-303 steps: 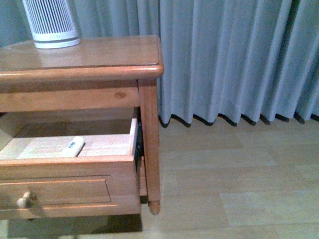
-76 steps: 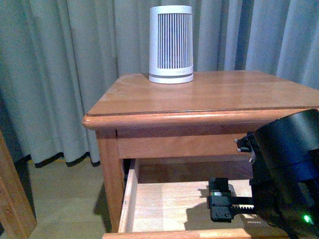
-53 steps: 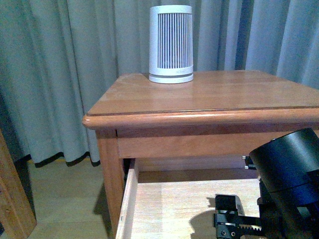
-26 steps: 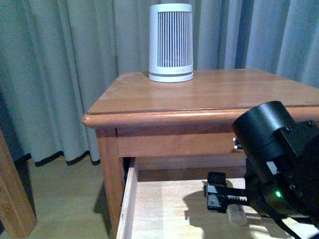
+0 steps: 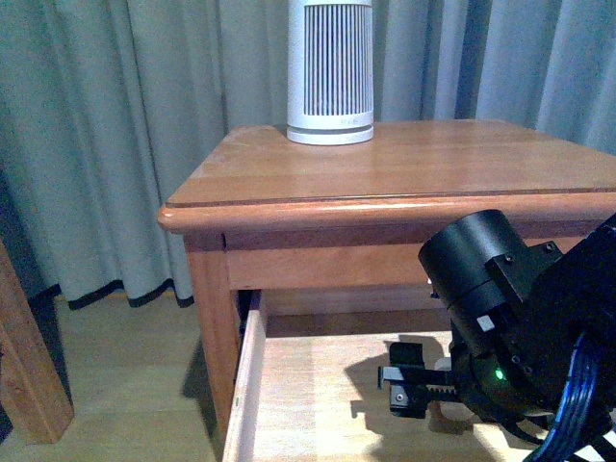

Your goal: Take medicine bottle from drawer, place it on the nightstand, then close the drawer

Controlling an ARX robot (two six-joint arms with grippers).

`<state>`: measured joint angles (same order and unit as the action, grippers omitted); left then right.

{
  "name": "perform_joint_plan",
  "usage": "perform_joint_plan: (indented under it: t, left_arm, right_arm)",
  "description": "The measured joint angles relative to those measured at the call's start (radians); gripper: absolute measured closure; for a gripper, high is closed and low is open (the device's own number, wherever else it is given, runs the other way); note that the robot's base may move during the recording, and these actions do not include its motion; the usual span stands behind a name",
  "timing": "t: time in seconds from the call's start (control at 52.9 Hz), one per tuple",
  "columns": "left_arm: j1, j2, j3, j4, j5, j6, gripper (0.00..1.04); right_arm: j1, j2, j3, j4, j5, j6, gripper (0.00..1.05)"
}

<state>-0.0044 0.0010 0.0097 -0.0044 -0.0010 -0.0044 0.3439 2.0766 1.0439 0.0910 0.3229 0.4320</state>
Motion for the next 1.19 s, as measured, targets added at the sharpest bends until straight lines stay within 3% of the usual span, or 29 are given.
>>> perform_joint_plan:
  t: [0.302, 0.397, 0.605, 0.888, 1.002, 1.191]
  left_arm:
    - [0.000, 0.000, 0.000, 0.000, 0.000, 0.000, 0.07]
    - [0.000, 0.000, 0.000, 0.000, 0.000, 0.000, 0.07]
    - [0.000, 0.000, 0.000, 0.000, 0.000, 0.000, 0.07]
    - [0.000, 0.000, 0.000, 0.000, 0.000, 0.000, 0.07]
    - [0.000, 0.000, 0.000, 0.000, 0.000, 0.000, 0.07]
    - [0.000, 0.000, 0.000, 0.000, 0.000, 0.000, 0.07]
  right_arm:
    - [0.011, -0.016, -0.003, -0.003, 0.043, 0.001, 0.67]
    - [0.021, -0.060, -0.011, -0.022, 0.058, 0.002, 0.75]
    - [0.069, -0.233, -0.060, -0.094, 0.078, 0.046, 0.77]
    - [0.226, -0.531, -0.154, -0.180, 0.121, 0.108, 0.78]
    - [0.210, -0.640, -0.132, -0.093, 0.216, 0.010, 0.78]
    - [0.096, -0.645, 0.048, -0.102, 0.183, -0.090, 0.78]
